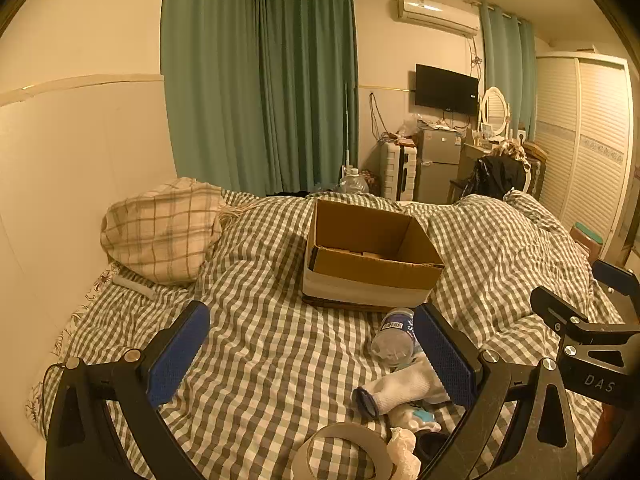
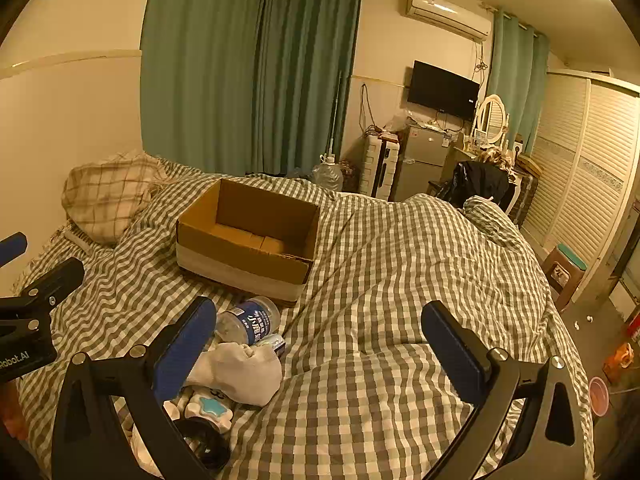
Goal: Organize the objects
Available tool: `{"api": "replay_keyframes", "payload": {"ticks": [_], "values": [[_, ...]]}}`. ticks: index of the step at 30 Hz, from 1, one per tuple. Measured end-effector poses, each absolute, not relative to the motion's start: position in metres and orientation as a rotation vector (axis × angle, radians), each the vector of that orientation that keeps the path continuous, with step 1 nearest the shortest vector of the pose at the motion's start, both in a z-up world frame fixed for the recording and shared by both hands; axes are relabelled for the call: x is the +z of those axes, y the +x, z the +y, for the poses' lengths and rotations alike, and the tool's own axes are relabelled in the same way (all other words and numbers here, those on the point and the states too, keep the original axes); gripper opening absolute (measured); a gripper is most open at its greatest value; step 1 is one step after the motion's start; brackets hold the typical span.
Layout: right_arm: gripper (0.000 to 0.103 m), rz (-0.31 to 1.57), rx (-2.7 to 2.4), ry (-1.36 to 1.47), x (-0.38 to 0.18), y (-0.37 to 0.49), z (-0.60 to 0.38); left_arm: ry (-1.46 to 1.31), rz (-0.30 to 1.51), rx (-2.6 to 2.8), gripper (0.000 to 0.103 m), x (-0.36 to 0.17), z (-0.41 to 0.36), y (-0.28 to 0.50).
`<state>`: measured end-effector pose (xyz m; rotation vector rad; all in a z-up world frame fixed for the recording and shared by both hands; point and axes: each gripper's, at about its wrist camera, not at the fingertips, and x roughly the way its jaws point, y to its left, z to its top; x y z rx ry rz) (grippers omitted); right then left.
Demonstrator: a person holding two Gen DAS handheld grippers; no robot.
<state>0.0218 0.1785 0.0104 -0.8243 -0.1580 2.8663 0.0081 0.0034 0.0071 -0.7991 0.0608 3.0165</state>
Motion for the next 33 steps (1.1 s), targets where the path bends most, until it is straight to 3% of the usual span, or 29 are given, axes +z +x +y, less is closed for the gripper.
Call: {"api": "replay_keyframes", "payload": {"ticks": [33], "values": [[0.102, -0.157, 2.879, -0.832, 0.0087, 0.0245, 0.1739, -0.801, 0.078, 3.009, 0.103, 0.0036, 0.0074, 0.0094]]}}
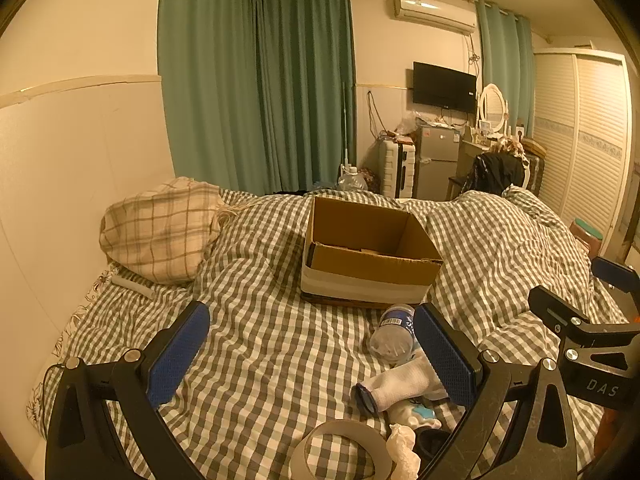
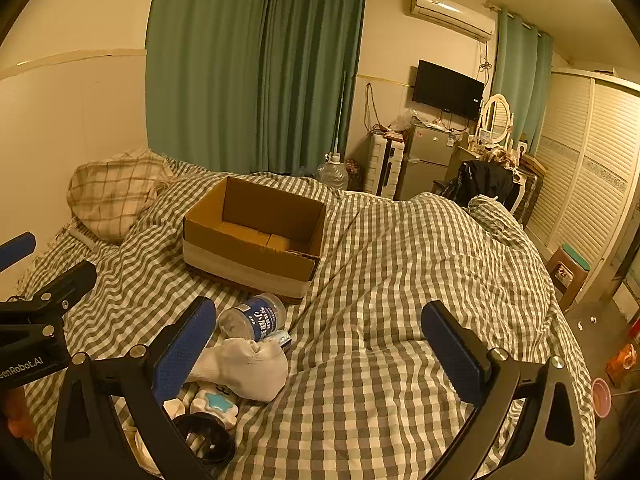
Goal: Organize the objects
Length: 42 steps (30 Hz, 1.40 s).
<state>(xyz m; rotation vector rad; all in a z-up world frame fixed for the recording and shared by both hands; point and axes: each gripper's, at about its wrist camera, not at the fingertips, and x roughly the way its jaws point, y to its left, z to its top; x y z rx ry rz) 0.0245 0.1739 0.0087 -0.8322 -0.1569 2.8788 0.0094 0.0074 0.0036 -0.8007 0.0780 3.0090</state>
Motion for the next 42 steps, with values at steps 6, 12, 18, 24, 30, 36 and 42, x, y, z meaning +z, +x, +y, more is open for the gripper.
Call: {"api": "replay_keyframes", "payload": {"ticks": [6, 12, 18, 24, 30, 36, 42], "values": [[0.102, -0.147, 2.878, -0.845, 0.008, 0.025, 0.174, -0.803, 0.083, 3.005, 0.103, 0.003, 0.008, 0.009], [0.102, -0.150, 2.879, -0.848, 0.009, 0.025, 0.173, -0.803, 0.089, 2.999, 0.103, 0.004, 0.010, 0.011], [0.102, -0.135, 2.890, -0.872, 0.013, 0.026, 0.173, -0.793, 0.075, 2.983, 0.101, 0.011, 0.006, 0.016], [0.102, -0.166, 2.887, -0.850, 0.024, 0.037, 0.169, -0.832, 0.091, 2.941, 0.098, 0.016, 0.000, 0.024], [0.102, -0.214, 2.890, -0.862, 0.026, 0.049, 0.161, -0.925, 0.128, 2.899, 0.097, 0.003, -0.009, 0.032], [0.103, -0.240, 2.887, -0.963, 0.007, 0.055, 0.157, -1.116, 0.141, 2.830, 0.093, -0.043, -0.018, 0.034], [0.103, -0.237, 2.845, -1.122, -0.030, 0.055, 0.160, -1.292, 0.127, 2.718, 0.085, -0.087, -0.021, 0.029]]}}
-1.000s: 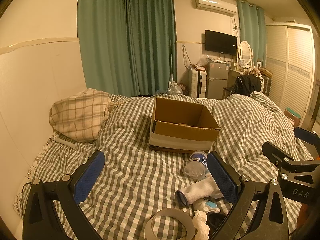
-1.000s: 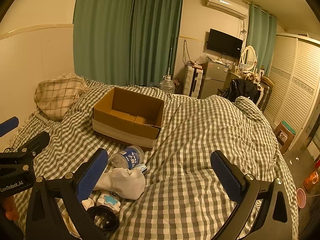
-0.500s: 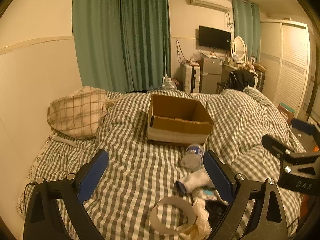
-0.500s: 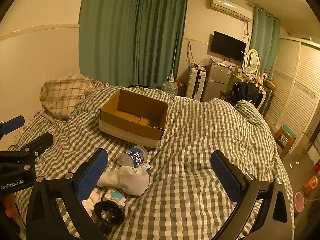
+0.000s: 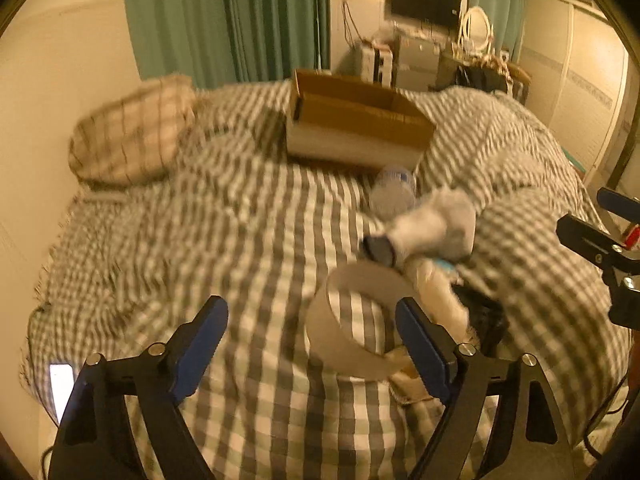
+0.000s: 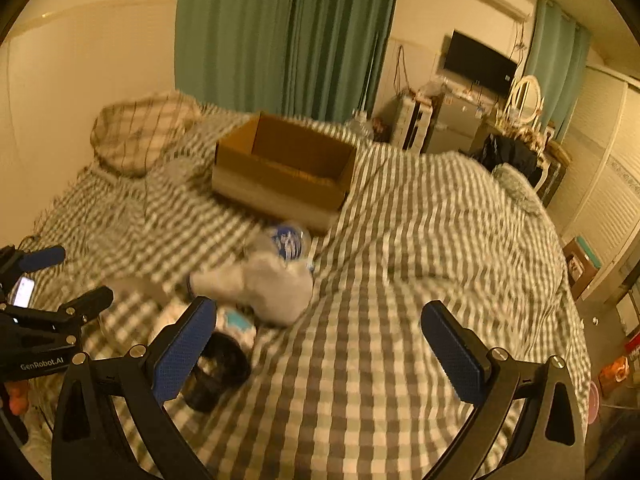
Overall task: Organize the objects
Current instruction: 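Grasp the beige tape roll with the left tool while the right tool grasps white paper, then carry the tape roll and paper over the cardboard box and release both inside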
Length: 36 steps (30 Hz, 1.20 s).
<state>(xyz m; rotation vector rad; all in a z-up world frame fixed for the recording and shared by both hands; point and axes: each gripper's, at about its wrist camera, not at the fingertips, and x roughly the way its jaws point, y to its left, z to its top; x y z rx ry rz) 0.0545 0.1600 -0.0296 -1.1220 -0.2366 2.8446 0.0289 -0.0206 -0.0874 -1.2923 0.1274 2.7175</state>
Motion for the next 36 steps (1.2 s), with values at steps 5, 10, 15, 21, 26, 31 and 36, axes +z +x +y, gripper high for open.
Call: {"api": "replay_keyframes", "payload": {"ticks": [5, 10, 15, 21, 26, 31, 36], "values": [[0.103, -0.227, 2.843, -1.186, -0.044, 0.051, 0.158, -1.394, 0.067, 2.623, 0.073, -0.116, -0.020, 0.016], [0.102, -0.253, 2.854, -1.239, -0.054, 0.045, 0.145, -1.352, 0.188, 2.652, 0.043, -0.126, -0.005, 0.015], [0.102, -0.320, 2.889, -1.284, -0.062, 0.046, 0.121, -1.299, -0.005, 2.729, 0.012, -0.107, -0.038, 0.017], [0.102, -0.461, 2.952, -1.363, -0.076, 0.048, 0.078, -1.235, 0.016, 2.798, 0.012, -0.081, -0.059, 0.026], [0.077, -0.598, 2.965, -1.503, -0.101, 0.041, 0.041, -1.214, 0.044, 2.843, 0.012, -0.073, -0.069, 0.028], [0.021, -0.698, 2.892, -1.614, -0.129, 0.030, 0.029, -1.200, 0.032, 2.851, 0.012, -0.069, -0.080, 0.027], [0.006, -0.577, 2.968, -1.559, -0.104, 0.028, 0.046, -1.170, 0.017, 2.840, 0.012, -0.058, -0.081, 0.013]]}}
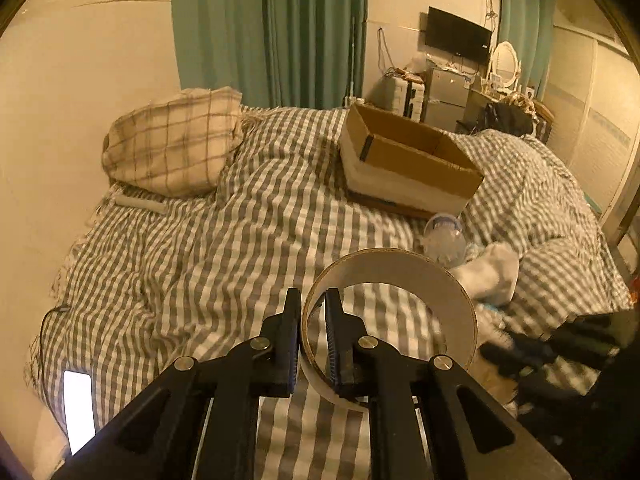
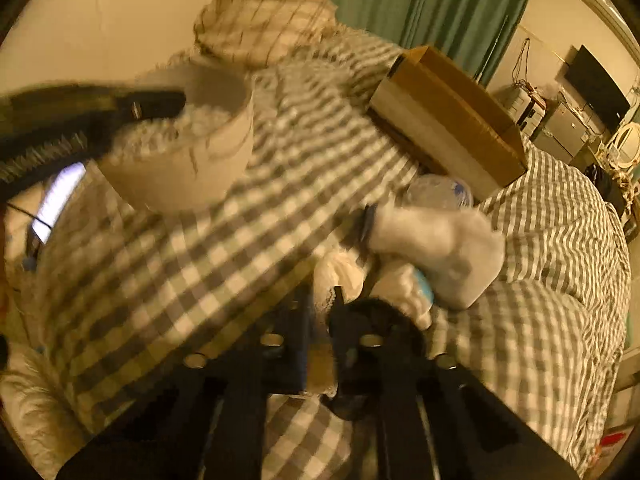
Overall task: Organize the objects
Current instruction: 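Carry the tape roll and paper over the cardboard box and release both inside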
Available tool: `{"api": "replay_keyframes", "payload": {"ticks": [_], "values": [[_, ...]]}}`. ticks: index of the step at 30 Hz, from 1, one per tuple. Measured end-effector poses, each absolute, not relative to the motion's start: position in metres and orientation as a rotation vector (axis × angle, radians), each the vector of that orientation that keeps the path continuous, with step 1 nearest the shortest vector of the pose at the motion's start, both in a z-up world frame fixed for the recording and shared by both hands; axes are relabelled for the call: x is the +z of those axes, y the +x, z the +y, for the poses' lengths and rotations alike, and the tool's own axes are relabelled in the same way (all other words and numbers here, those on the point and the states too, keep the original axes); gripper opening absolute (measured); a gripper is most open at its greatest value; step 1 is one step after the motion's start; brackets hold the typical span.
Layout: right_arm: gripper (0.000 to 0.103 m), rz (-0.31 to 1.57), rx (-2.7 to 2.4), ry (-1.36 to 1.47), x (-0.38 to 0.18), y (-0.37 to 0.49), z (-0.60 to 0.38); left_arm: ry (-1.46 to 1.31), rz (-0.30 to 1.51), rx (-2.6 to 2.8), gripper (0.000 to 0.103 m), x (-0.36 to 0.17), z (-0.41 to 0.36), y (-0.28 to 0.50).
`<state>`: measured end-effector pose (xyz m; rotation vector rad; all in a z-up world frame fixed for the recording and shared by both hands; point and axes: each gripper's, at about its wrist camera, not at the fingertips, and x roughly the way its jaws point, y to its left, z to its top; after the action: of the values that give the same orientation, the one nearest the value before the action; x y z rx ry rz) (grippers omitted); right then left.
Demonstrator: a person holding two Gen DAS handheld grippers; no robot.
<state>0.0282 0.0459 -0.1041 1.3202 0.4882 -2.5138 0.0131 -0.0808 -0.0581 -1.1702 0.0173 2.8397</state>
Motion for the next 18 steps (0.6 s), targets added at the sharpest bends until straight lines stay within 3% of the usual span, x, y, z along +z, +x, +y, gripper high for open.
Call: {"api": "replay_keyframes", "payload": {"ticks": [8, 12, 18], "values": [[0.006, 0.432, -2.672, 1.064, -0.013, -0.008, 0.086, -1.027, 0.038, 2.817, 0.012, 0.006, -0.062, -0.053], [0.006, 0.401, -2.739, 0.954, 0.038, -0.052, 0.112, -0.940, 0.139, 2.822, 0.012, 0.039, -0.035, -0.105], [0.006, 0.279, -2.781, 0.936, 0.075, -0.141, 0.154, -0.936, 0.113, 2.776, 0.012, 0.058, 0.002, -0.209]]}}
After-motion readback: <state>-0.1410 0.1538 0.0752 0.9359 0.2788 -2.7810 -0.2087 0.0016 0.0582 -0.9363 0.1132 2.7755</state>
